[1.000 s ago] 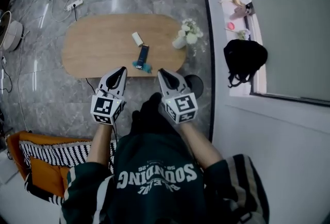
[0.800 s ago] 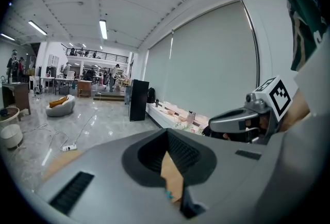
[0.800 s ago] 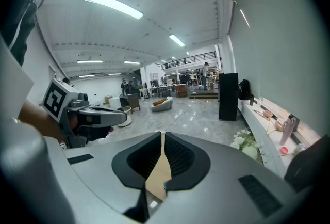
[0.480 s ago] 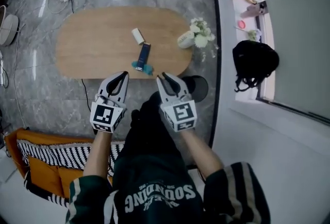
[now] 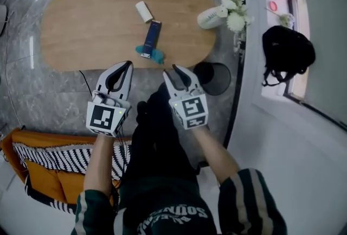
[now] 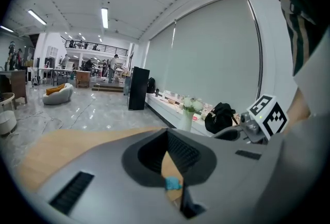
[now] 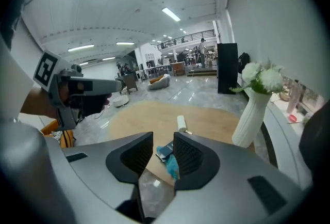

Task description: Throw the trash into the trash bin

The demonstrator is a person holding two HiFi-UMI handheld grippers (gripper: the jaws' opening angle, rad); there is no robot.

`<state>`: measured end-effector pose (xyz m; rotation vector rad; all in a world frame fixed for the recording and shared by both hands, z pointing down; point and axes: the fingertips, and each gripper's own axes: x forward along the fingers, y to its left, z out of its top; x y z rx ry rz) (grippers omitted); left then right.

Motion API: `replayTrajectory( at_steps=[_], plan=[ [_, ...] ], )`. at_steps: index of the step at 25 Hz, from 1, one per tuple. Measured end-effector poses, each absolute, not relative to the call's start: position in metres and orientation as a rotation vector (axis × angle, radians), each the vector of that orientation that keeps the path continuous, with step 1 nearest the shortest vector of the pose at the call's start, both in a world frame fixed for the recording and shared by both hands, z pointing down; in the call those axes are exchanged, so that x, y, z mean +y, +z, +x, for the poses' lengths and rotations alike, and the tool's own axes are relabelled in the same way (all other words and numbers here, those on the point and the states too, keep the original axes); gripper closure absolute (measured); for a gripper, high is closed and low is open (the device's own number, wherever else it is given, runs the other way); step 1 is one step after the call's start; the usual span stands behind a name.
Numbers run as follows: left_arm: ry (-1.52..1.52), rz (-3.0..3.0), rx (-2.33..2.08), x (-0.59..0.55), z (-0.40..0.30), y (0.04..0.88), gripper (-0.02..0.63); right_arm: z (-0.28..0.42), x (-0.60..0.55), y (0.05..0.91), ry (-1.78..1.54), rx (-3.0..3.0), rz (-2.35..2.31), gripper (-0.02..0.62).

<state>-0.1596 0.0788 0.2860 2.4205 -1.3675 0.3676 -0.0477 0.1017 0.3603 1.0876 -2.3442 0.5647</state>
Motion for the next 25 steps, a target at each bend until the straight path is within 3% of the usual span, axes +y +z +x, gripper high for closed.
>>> replayTrajectory(
  at_steps=[12, 20, 23, 24, 25],
  plan=[
    [0.420, 2.396, -1.286, 0.096, -0.149, 0.385, 0.606, -0.056, 0.109, 0.531, 0.554, -2.171, 0.980, 0.494],
    [0.499, 2.374, -1.212, 0.117, -0.149, 0.416, 0.606, -0.057, 0.113, 0.595, 0.462, -1.994, 0.878, 0.495],
    [0.522, 2.366, -1.197, 0.120, -0.151, 0.422, 0.606, -0.056, 0.113, 0.596, 0.455, -1.990, 0.889, 0.529],
    [0.529, 2.366, -1.193, 0.120, -0.151, 0.424, 0.606, -0.055, 0.112, 0.593, 0.447, -1.999, 0.899, 0.579],
    [0.532, 2.367, -1.190, 0.121, -0.151, 0.425, 0.606, -0.054, 0.112, 0.589, 0.441, -2.014, 0.910, 0.586]
  ],
)
